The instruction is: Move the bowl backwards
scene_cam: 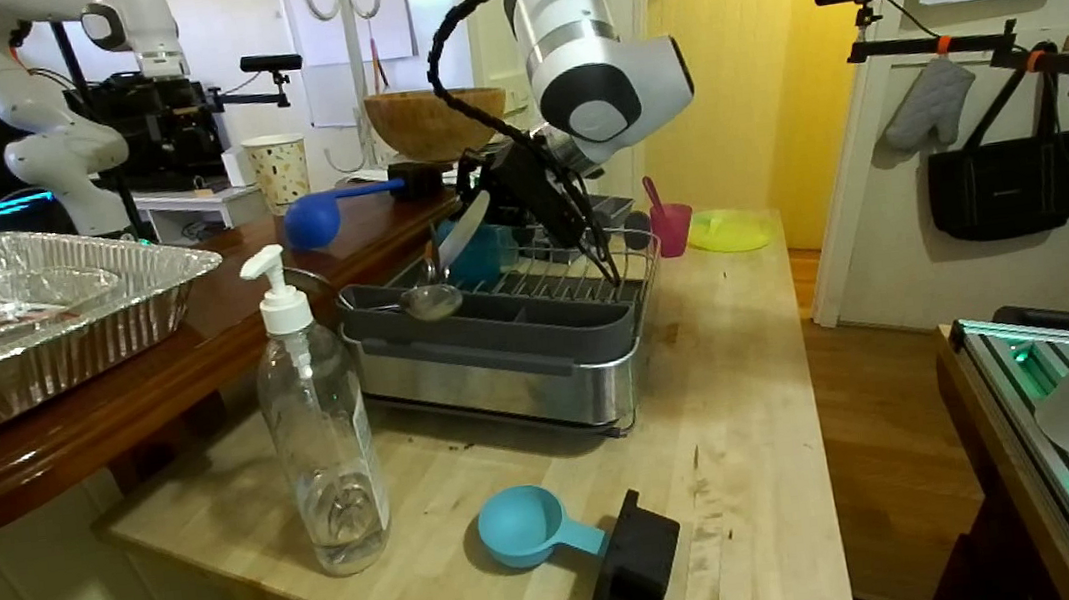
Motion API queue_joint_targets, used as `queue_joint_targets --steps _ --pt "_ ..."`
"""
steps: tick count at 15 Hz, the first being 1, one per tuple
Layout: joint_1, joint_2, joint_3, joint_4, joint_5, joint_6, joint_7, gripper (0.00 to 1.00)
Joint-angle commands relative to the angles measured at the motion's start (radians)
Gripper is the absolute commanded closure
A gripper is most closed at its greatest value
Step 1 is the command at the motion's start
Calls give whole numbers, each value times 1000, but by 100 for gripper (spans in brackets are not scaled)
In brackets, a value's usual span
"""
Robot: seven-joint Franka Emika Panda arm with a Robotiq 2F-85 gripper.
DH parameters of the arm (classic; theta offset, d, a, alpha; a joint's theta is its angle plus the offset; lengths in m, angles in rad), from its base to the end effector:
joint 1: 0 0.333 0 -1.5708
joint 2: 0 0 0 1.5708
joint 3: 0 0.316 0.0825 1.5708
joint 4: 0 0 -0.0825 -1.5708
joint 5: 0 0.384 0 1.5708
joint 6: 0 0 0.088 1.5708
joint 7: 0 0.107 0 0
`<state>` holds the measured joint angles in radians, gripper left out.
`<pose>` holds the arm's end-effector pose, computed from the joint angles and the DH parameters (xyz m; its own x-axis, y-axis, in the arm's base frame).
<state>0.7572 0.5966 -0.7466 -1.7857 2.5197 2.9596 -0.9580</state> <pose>0.6282 0.0104 0.3028 0.1886 -0.9245 0.3312 -0.4674 -0.3811 -0.7976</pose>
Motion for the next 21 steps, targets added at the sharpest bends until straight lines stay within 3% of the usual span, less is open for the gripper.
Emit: queue_joint_targets --steps 1,5,6,7,16,17,21 --pt "39 62 -62 3 0 -61 95 99" --pt "56 103 -102 9 0 -90 158 99" --pt "63 111 -111 9 0 -93 171 89" --pt "72 116 -121 9 0 -95 183 71" --pt "178 98 -256 -13 0 -150 244 5" --pt "191 89 -270 -22 0 -159 236 0" --pt "220 50 -277 -65 -1 -170 172 0"
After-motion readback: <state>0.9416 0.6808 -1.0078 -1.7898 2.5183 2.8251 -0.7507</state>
